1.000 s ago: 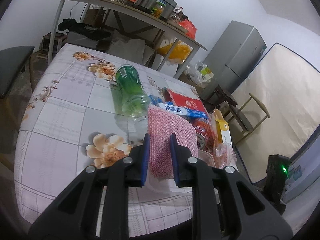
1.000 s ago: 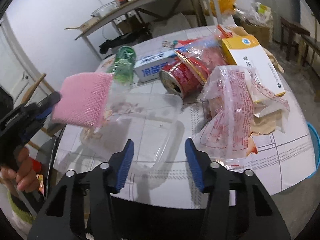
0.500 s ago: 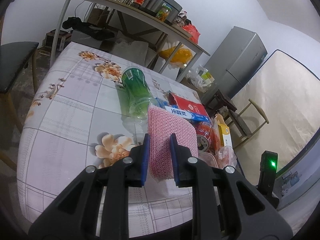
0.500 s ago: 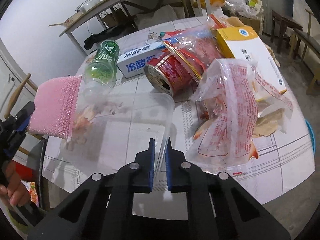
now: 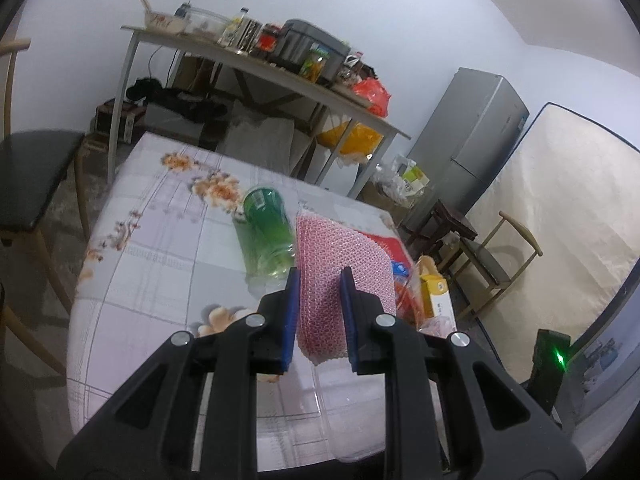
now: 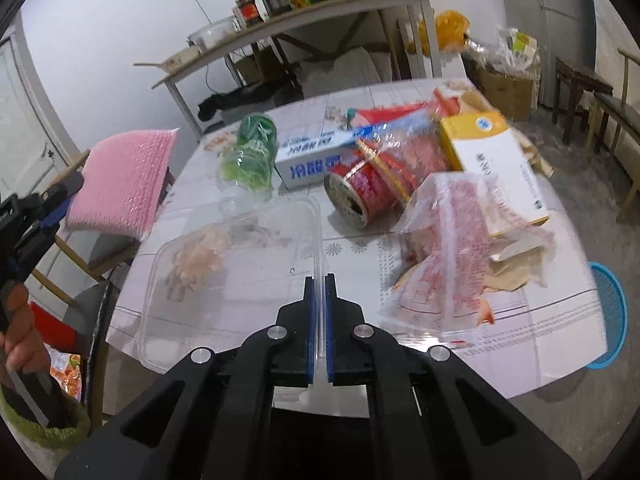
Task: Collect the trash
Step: 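Carry sponge and tray to the blue wastebasket and release both grippers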
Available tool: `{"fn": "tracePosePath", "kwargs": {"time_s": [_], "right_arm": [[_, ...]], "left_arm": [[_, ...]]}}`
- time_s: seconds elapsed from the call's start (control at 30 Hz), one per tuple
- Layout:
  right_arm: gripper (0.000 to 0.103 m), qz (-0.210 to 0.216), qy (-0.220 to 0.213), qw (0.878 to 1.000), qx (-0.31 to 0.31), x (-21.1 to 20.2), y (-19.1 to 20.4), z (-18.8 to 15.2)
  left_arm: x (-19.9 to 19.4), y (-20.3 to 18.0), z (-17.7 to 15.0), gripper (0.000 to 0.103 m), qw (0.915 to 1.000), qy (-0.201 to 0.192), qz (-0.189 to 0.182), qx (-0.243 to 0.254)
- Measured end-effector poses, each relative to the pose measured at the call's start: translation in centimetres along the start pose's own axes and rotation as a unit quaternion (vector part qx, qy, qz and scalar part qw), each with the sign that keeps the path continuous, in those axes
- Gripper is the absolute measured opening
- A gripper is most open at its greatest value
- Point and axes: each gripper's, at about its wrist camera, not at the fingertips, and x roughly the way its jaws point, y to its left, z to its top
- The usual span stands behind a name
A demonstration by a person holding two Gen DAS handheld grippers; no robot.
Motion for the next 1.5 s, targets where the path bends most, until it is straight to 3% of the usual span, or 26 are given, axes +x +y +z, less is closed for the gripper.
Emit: {"fn": "tracePosePath", "kwargs": {"time_s": [0.23,0.4,0.57,0.7,0.83,0.97,1.07,1.17,1.4,1.5], "right_arm": [[0.004,-0.007,-0.038,0.999,0.012,-4.7,-3.0,-1.0],[0.004,-0.022,-0.074,0.995,0.063,-9.5,-8.4,-2.4],[0.004,-0.087,-0.107,0.981,0.134,-14.0,-15.5,-4.0],[0.004,-0.159,-0.117,0.961,0.194,-16.8,-22.1,-5.7],[0.004,-0.224,-0.107,0.940,0.232,-17.7,-27.5,-7.3],[0.004,-0.260,-0.079,0.919,0.287,-16.6,-33.7,-9.0],[0.004,-0.263,-0.058,0.906,0.328,-14.7,-38.0,-10.1],[0.004,-0.274,-0.032,0.892,0.358,-12.0,-41.7,-10.7],[0.010,-0.301,-0.004,0.875,0.378,-7.0,-47.9,-10.2],[0.029,-0.308,0.014,0.867,0.391,-5.0,-50.8,-10.7]], "left_arm": [[1.5,-5.9,1.2,0.018,0.9985,0.001,-0.031,0.045],[4.8,-12.6,1.2,0.018,0.9923,0.021,-0.075,0.096],[10.4,-20.4,0.3,0.018,0.9813,0.071,-0.120,0.133],[16.0,-28.1,-2.0,0.018,0.9657,0.122,-0.149,0.174],[21.8,-35.6,-5.3,0.018,0.9492,0.167,-0.145,0.224],[27.6,-41.6,-9.5,0.018,0.9266,0.221,-0.133,0.274],[32.9,-45.4,-14.0,0.019,0.9034,0.269,-0.108,0.316],[37.4,-47.4,-17.6,0.019,0.8882,0.313,-0.088,0.324],[45.7,-48.6,-23.3,0.025,0.8672,0.384,-0.056,0.311],[47.4,-48.2,-24.7,0.040,0.8656,0.400,-0.040,0.298]]}}
